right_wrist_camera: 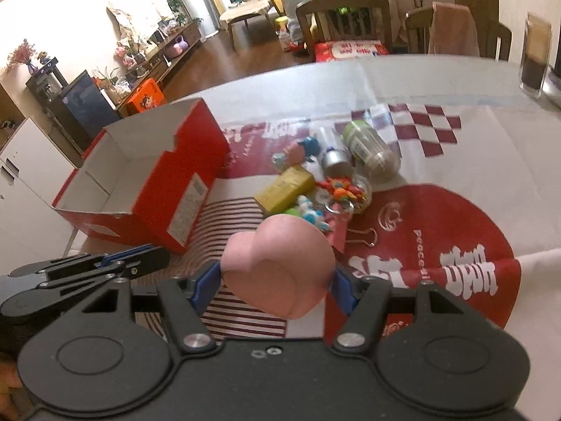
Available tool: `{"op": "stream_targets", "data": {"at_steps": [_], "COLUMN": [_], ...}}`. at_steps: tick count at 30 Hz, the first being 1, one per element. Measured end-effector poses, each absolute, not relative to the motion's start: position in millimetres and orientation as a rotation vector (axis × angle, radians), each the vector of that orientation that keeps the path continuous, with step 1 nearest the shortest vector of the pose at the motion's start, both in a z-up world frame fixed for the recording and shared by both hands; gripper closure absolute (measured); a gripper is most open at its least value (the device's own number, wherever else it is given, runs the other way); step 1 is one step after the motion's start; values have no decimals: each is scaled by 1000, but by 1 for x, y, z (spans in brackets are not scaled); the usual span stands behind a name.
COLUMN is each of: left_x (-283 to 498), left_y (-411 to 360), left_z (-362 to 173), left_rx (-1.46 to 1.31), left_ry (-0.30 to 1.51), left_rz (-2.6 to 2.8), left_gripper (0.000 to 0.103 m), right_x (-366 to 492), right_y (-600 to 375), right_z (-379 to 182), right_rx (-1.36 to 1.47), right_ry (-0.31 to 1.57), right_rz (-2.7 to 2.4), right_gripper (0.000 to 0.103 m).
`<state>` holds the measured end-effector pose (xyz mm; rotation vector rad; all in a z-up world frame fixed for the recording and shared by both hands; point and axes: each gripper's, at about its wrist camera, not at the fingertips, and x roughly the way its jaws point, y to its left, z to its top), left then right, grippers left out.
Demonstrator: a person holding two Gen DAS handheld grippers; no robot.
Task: Organize rigid objects
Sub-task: 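Close the left gripper on the white glue stick while the right gripper lifts the pink heart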
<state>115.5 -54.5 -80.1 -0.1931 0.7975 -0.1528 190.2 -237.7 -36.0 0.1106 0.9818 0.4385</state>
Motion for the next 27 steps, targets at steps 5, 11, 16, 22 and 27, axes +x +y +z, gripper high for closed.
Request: {"op": "stream_targets", "data": {"at_steps": [5, 11, 16, 22, 27], "left_x": [116, 113, 114, 128, 132], "left_y": [-47, -53, -62, -77, -85], "left_z": [-83, -104, -121, -144, -158], "left_rx": [-132, -87, -60, -8, 54], "left_ry": [831, 881, 881, 916, 937], "left_rz": [-204, -300, -337, -298, -250], "left_gripper": [92, 86, 31, 31, 43], "right_x": [185, 174, 170, 174, 182], "right_y": [-235, -239, -248, -261, -267], "right_z": [-25, -31, -41, -49, -54], "right_rx": [137, 159, 181, 189, 182], "right_ry": [953, 971, 999, 1019, 1033], "right_rz": [388, 326, 303, 303, 328], "right_gripper": [38, 37, 37, 37, 37]}}
